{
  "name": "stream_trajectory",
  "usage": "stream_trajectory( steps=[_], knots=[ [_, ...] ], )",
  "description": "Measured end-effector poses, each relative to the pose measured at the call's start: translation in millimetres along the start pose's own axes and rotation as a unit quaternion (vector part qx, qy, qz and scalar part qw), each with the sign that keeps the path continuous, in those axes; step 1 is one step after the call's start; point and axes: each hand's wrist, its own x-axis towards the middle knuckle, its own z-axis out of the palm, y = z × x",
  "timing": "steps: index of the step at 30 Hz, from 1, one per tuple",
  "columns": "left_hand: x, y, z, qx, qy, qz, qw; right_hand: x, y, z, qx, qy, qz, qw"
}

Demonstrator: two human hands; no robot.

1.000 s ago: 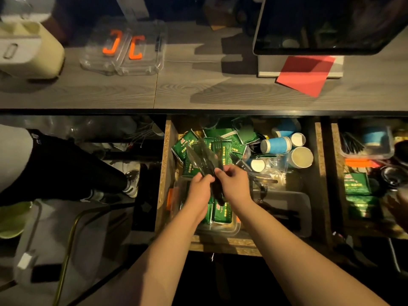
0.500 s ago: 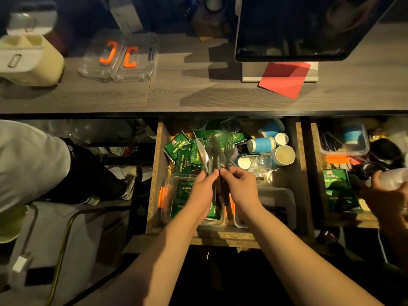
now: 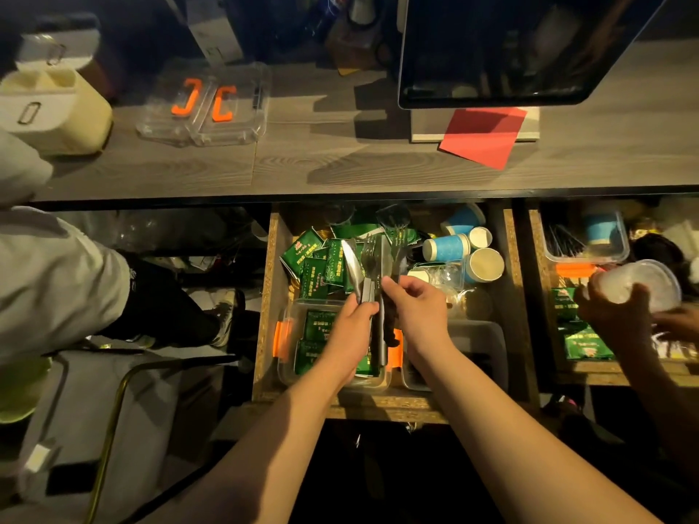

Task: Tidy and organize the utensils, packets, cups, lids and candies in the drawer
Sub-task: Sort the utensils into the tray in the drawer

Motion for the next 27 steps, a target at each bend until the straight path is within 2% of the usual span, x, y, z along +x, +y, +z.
stream_trajectory(
  steps=[6,11,14,17,21,24,27],
  knots=[
    [0,-2,-5,0.022,-0.018,0.029,0.999,-9,2,5,0.004,-0.008,0.007,1.0],
    [6,-5,-15,-0.019,-0.012,0.035,0.999,-17,3,6,-0.002,0.006,0.016,1.0],
    [3,2,-18,-0.012,0.022,0.03,0.999,-24,6,10,0.007,-0.02,0.025,0.999],
    [3,2,-19,-0.021,0.047,0.014,0.999,-29,7,16,0.006,-0.007,0.02,1.0],
    [8,-6,-20,-0.023,0.032,0.032,0.999,-28,7,18,0.0,-0.004,0.007,1.0],
    [8,-5,-26,-0.016,0.015,0.0,1.0,-24,10,15,-0.037,-0.03,0.01,0.999],
    [14,-13,-39,-0.099,-0.039,-0.031,0.994,-17,13,11,-0.078,-0.084,0.003,0.993]
  ],
)
